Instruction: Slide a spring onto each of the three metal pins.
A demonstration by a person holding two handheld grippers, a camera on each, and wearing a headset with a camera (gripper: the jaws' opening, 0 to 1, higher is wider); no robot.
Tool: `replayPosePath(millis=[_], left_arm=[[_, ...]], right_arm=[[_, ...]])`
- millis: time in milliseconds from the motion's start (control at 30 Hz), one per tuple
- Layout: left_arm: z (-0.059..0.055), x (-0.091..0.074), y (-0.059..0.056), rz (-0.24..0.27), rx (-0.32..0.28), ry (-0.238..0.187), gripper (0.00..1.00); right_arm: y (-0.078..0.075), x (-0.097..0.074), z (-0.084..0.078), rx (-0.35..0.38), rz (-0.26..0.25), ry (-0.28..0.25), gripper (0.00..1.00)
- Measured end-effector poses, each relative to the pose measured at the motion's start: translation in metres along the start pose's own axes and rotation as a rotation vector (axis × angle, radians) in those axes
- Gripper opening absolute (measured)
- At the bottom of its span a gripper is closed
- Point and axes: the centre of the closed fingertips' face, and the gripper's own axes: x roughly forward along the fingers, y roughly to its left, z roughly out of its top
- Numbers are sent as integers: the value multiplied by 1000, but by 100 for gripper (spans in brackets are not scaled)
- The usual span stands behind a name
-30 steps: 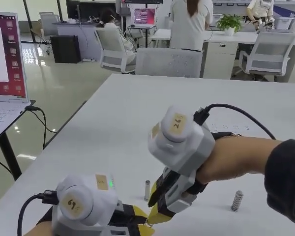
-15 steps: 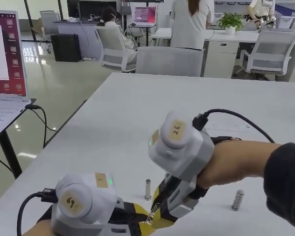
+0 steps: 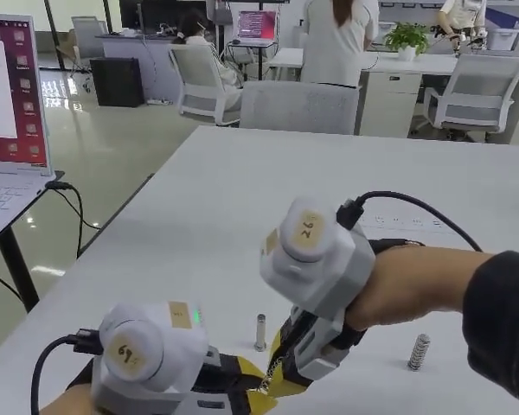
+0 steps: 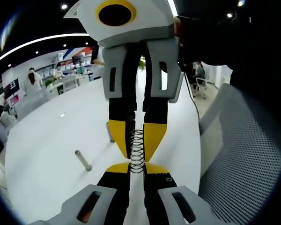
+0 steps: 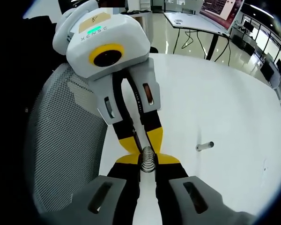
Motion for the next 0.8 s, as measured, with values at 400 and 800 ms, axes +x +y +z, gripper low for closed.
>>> replayPosePath(millis=[400,800], left_arm=[[-2,0,4,16,-51,3,11],[-7,-2,16,66,-99,13,31]], right_arm=[[-6,-4,0,-15,-14,17,8],[-11,-8,-6,-16,-32,43,8]])
